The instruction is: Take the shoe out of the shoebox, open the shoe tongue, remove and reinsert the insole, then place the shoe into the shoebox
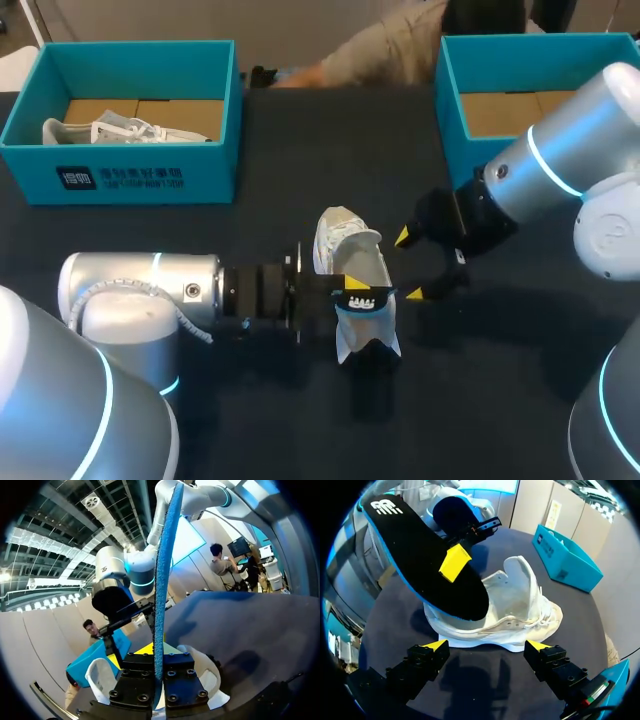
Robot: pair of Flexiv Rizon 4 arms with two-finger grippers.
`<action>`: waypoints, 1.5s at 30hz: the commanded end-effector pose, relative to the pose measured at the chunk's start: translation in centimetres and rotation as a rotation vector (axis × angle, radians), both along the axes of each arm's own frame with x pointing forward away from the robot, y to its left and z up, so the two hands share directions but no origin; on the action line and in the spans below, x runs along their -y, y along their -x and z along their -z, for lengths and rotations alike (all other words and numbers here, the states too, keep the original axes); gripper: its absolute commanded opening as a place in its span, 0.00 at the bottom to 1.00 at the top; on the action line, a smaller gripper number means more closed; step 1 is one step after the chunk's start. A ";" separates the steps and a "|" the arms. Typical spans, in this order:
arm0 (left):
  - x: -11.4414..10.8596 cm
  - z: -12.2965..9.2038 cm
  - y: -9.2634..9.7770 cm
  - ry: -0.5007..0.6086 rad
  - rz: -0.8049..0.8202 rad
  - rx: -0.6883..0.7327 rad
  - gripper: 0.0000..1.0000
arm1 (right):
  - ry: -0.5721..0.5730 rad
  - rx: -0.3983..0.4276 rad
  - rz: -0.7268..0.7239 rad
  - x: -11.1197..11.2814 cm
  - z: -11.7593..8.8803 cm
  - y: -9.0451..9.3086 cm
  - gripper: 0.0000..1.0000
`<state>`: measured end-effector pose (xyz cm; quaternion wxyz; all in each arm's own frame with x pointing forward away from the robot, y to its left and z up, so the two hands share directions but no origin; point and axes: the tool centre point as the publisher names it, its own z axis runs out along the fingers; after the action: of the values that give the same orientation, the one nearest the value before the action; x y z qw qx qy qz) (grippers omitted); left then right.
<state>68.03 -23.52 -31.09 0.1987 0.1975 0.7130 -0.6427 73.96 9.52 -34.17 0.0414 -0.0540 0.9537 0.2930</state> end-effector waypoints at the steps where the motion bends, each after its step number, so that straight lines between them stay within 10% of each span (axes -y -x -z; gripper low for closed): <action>1: 0.8 0.7 -0.6 -0.008 -0.009 0.011 0.00 | 0.000 0.001 0.001 0.0 0.0 0.0 1.00; 43: 0.9 5.2 -4.3 -0.128 -0.030 0.062 0.00 | 0.000 0.001 0.001 0.0 0.0 0.0 1.00; 45: 0.9 4.7 -4.1 -0.122 -0.028 0.065 0.16 | 0.000 0.001 0.001 0.0 0.0 0.0 1.00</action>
<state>72.24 -24.63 -36.05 0.2175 0.2196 0.7475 -0.5880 73.96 9.53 -34.17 0.0414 -0.0540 0.9537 0.2930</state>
